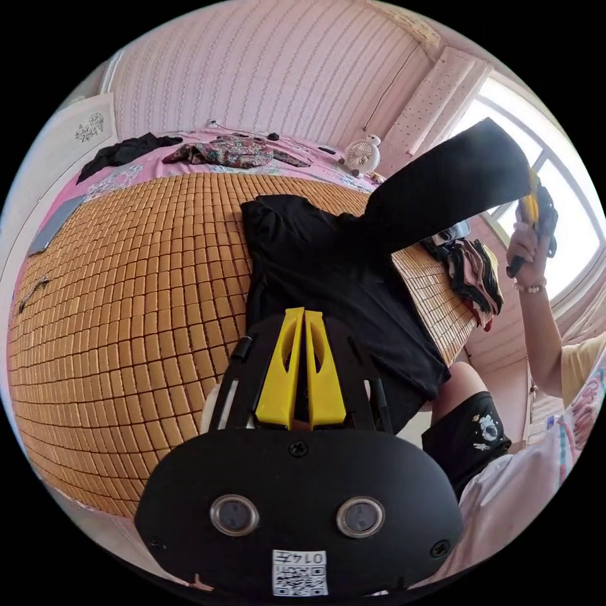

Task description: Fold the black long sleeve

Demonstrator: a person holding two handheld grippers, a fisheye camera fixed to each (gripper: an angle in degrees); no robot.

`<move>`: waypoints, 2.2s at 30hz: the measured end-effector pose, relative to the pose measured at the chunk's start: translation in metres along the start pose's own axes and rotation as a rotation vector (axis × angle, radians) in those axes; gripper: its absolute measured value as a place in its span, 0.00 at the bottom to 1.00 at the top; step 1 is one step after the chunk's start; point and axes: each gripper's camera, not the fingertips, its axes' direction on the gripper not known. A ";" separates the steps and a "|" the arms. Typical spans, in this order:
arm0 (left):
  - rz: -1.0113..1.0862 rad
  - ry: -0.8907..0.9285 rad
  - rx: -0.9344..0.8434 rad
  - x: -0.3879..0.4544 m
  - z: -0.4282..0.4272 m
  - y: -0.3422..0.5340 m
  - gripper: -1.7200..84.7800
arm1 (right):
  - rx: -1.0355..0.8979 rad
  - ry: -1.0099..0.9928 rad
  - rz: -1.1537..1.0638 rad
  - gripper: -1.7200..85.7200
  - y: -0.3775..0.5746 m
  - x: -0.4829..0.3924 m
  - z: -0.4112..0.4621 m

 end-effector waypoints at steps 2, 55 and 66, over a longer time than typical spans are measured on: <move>-0.050 -0.036 0.000 -0.019 -0.024 0.026 0.01 | -0.153 -0.093 -0.021 0.07 0.028 -0.023 0.058; 0.096 0.052 -0.101 -0.052 -0.007 0.045 0.07 | -0.568 0.627 0.287 0.10 0.127 0.038 0.081; 0.263 0.140 -0.106 0.086 0.029 0.023 0.01 | -0.822 0.626 0.161 0.03 0.043 0.080 0.233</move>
